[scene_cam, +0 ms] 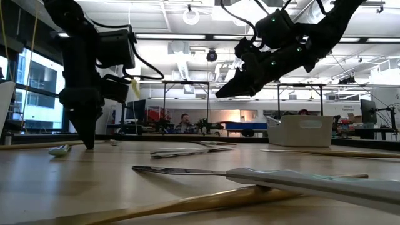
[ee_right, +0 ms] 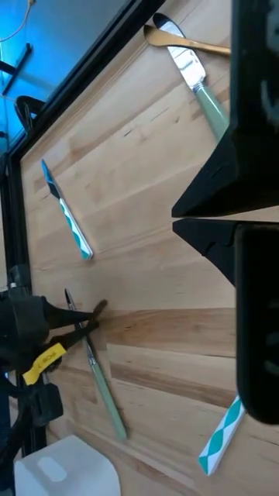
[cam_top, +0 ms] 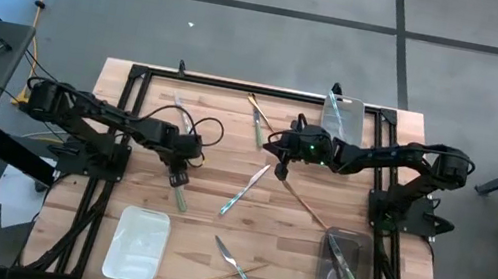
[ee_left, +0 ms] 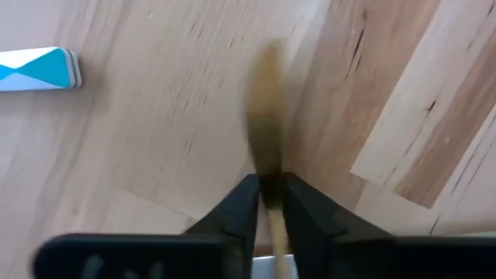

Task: Sort silverware by color (type)
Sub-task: Put the gold table knife into the white bin

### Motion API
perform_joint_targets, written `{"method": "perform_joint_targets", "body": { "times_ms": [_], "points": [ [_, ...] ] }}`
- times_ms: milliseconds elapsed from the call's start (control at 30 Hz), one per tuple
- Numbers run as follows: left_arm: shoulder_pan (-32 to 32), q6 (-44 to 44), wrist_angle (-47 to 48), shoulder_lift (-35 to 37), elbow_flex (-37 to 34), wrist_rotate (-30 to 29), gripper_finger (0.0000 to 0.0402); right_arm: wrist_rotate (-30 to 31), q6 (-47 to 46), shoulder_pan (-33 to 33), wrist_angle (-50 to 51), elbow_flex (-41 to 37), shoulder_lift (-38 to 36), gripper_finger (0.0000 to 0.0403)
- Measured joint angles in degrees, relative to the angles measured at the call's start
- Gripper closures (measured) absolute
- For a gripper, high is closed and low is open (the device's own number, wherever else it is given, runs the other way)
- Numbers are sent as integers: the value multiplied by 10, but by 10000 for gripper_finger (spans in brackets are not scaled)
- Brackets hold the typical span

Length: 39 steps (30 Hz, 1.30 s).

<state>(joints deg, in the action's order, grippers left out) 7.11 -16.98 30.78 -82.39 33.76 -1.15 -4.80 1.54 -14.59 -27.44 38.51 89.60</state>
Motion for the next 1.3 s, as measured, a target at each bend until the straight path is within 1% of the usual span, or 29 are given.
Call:
{"method": "perform_joint_targets", "body": {
  "times_ms": [100, 300, 467, 633, 700, 867, 967, 1100, 1133, 1233, 1300],
  "points": [
    [0, 11, 0, 0, 1, 0, 393, 0, 0, 0, 0, 0, 0, 403],
    [0, 25, 42, -5, 36, -2, 400, 0, 0, 0, 1, 0, 0, 403],
    [0, 46, 73, -4, 79, -1, 400, 0, 0, 0, 1, 0, 0, 403],
    [-2, 45, 134, -4, 132, 38, 401, 0, 0, 0, 1, 0, 0, 403],
    [-7, 31, 167, -3, 155, 61, 401, 0, 0, 0, 1, 0, 0, 403],
    [-33, -52, 211, 13, 216, 161, 401, 0, -1, 0, 3, 0, 0, 403],
    [-62, -117, 229, 31, 248, 193, 401, 0, -2, 0, 7, 0, 0, 403],
    [-132, -218, 219, 60, 269, 185, 401, 0, -2, 0, 13, 0, 0, 403],
    [-155, -243, 214, 66, 271, 171, 401, 0, -2, 0, 14, 0, 0, 403],
    [-232, -338, 216, 80, 273, 96, 401, 0, -2, 0, 15, 0, 0, 403],
    [-284, -403, 214, 82, 273, 64, 401, 0, -2, 0, 16, 0, 0, 403]
  ]
}}
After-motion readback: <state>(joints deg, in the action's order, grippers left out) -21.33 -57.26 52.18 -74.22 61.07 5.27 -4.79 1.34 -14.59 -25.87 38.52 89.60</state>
